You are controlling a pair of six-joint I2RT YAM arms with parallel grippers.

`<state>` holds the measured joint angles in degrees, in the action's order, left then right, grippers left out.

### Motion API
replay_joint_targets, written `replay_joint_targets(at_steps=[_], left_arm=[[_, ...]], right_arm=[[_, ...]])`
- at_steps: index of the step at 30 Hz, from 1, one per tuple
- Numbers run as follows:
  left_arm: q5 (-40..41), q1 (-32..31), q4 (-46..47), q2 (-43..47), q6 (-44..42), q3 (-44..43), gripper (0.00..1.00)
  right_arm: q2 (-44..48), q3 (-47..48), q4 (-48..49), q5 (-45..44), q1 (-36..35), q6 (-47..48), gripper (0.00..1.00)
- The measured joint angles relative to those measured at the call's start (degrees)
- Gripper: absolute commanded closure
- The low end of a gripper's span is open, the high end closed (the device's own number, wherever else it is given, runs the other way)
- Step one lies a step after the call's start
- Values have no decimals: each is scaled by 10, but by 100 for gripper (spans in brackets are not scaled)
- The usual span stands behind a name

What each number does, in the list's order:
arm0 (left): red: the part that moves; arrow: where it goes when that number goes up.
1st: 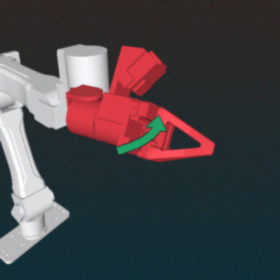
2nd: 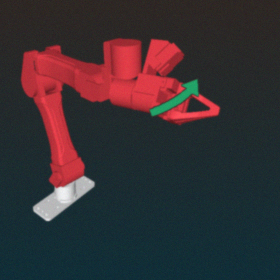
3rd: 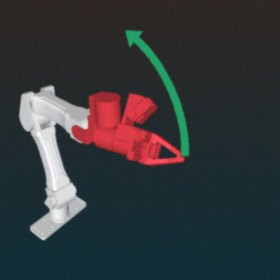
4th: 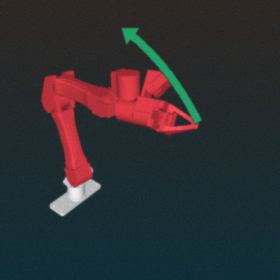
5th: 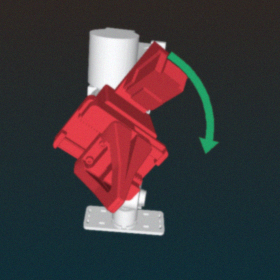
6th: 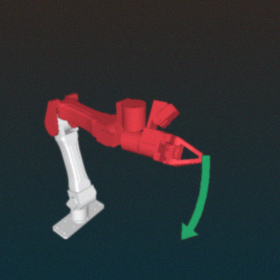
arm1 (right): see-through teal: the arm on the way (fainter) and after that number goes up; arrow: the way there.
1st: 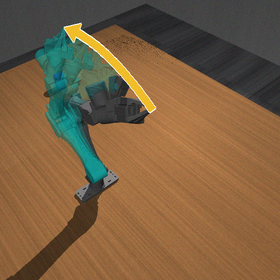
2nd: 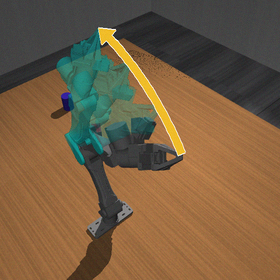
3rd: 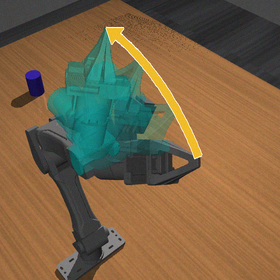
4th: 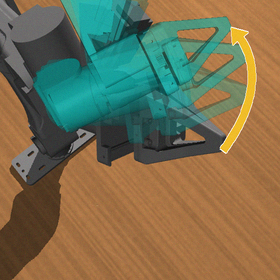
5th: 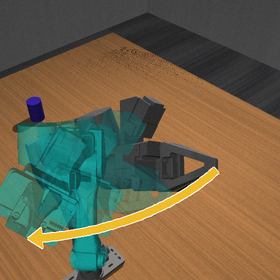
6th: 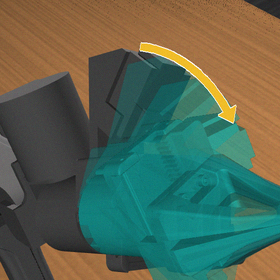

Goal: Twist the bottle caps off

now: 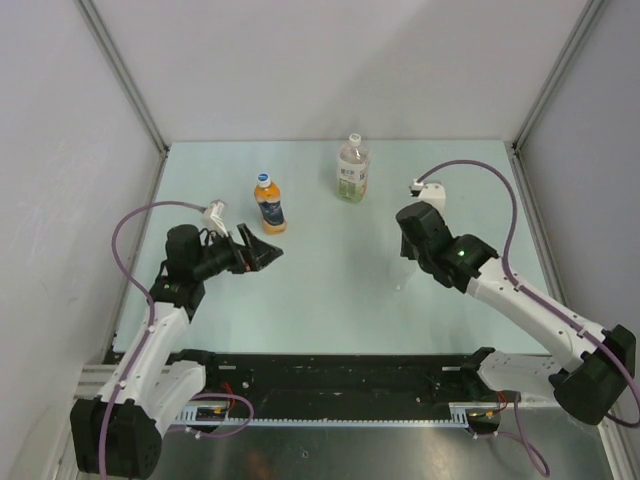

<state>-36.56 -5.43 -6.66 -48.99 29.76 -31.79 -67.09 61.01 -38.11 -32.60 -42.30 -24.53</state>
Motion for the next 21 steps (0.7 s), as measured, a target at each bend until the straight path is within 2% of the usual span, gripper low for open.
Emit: replay_joint_targets(at_steps=[2, 4, 12, 21], left_arm=[[-2, 0, 0, 7, -3, 0, 1], [-6, 0, 0, 17, -5, 0, 0], [-29, 0, -2, 65, -20, -6, 1], [-74, -1, -2, 111, -58, -60, 0]], right_arm=[[10, -5, 9, 17, 19, 0, 89], [20, -13, 18, 38, 40, -1, 93], [58, -18, 62, 153, 98, 9, 99], [61, -18, 128, 417, 205, 6, 100]])
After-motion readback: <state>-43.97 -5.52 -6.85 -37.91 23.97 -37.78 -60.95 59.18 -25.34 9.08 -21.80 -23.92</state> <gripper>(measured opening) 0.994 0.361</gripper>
